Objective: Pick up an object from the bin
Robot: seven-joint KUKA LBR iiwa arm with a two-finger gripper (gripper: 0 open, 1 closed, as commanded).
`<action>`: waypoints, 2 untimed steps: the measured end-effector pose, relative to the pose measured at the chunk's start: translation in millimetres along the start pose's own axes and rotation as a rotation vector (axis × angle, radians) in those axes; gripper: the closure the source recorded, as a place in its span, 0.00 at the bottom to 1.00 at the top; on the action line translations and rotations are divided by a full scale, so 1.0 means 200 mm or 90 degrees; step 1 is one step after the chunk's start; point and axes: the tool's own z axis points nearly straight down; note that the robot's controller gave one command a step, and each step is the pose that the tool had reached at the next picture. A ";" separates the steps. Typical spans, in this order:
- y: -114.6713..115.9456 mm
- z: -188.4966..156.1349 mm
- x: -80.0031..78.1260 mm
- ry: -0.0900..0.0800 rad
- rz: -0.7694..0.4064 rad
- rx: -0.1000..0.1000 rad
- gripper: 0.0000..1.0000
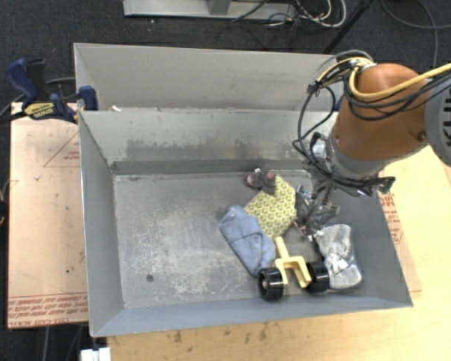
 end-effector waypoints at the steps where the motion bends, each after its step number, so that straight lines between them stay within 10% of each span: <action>1: 0.05 0.16 -0.01 0.000 -0.057 0.003 1.00; 2: 0.20 0.04 0.03 0.003 -0.146 -0.009 1.00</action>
Offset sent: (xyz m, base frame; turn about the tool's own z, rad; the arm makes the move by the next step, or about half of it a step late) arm -0.0750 0.0312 0.0883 -0.3560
